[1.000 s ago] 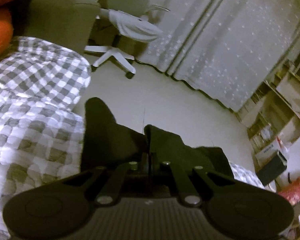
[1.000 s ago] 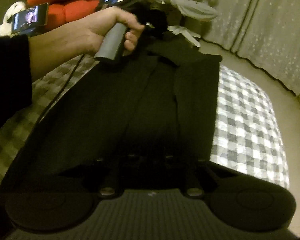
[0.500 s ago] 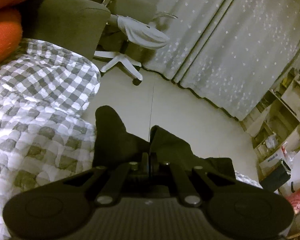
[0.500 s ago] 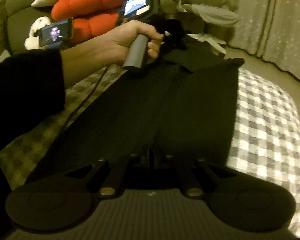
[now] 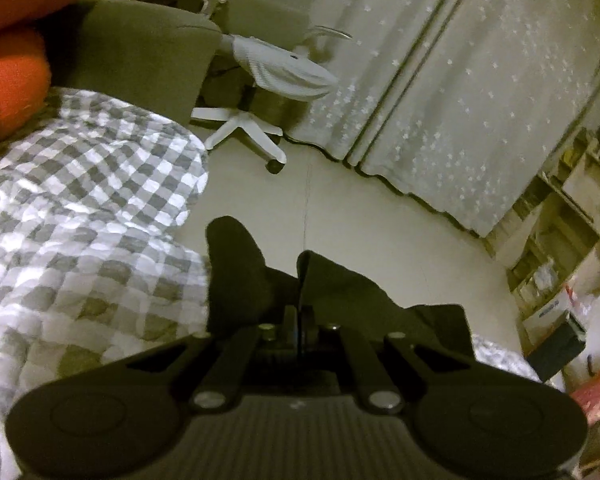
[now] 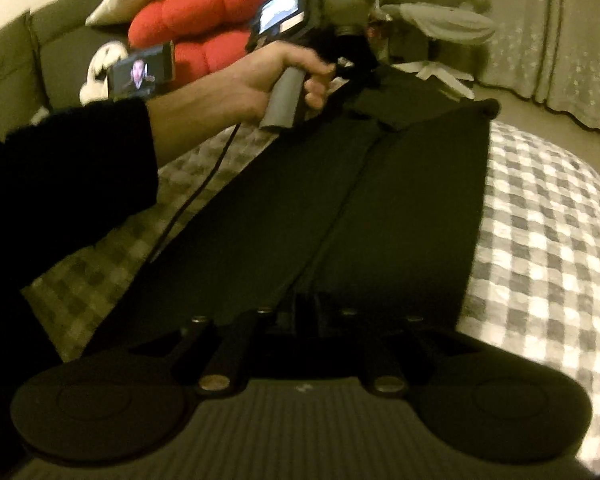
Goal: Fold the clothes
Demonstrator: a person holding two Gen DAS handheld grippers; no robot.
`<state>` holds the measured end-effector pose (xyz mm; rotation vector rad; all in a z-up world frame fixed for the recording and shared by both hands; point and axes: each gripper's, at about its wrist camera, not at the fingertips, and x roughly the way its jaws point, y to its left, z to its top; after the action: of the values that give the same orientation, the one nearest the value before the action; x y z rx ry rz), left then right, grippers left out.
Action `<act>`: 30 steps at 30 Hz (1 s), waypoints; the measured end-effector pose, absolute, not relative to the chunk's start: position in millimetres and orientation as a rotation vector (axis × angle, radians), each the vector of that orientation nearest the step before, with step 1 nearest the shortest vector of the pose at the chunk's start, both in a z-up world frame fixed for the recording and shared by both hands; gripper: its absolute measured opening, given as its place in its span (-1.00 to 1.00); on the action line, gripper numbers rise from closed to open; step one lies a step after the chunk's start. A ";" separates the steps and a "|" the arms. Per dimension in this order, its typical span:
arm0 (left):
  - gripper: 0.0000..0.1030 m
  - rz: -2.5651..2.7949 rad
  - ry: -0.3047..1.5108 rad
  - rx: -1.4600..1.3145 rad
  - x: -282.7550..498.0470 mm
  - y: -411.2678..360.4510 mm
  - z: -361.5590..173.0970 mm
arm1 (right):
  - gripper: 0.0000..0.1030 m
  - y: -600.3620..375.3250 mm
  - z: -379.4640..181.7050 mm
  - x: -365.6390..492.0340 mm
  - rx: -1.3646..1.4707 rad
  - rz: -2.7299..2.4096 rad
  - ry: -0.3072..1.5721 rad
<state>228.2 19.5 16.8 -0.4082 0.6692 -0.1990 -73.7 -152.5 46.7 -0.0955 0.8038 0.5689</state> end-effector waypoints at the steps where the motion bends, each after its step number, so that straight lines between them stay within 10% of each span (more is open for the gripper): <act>1: -0.97 -0.196 0.675 -0.415 226.9 21.4 18.9 | -0.69 -157.1 48.5 -76.4 -0.076 0.565 0.798; 16: -0.92 -0.193 0.717 -0.331 187.9 34.9 52.3 | -0.13 -219.2 30.2 -158.5 0.219 0.392 0.790; 19: -0.92 -0.183 0.723 -0.333 176.9 43.6 55.7 | -0.54 -215.8 31.4 -166.1 0.166 0.359 0.776; 20: -0.92 -0.180 0.726 -0.338 174.3 46.8 57.3 | -1.00 -214.9 32.5 -167.6 0.142 0.336 0.768; 28: -0.92 -0.135 0.703 -0.387 137.3 68.1 83.6 | -0.99 -208.0 30.3 -180.4 0.010 0.205 0.733; 30: -0.92 -0.133 0.704 -0.393 129.8 69.2 89.2 | -0.72 -210.1 26.0 -184.7 0.058 0.250 0.723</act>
<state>129.8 69.2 89.2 -0.3934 0.7037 -0.1326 -184.7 -210.1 26.0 0.0583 0.7232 0.2499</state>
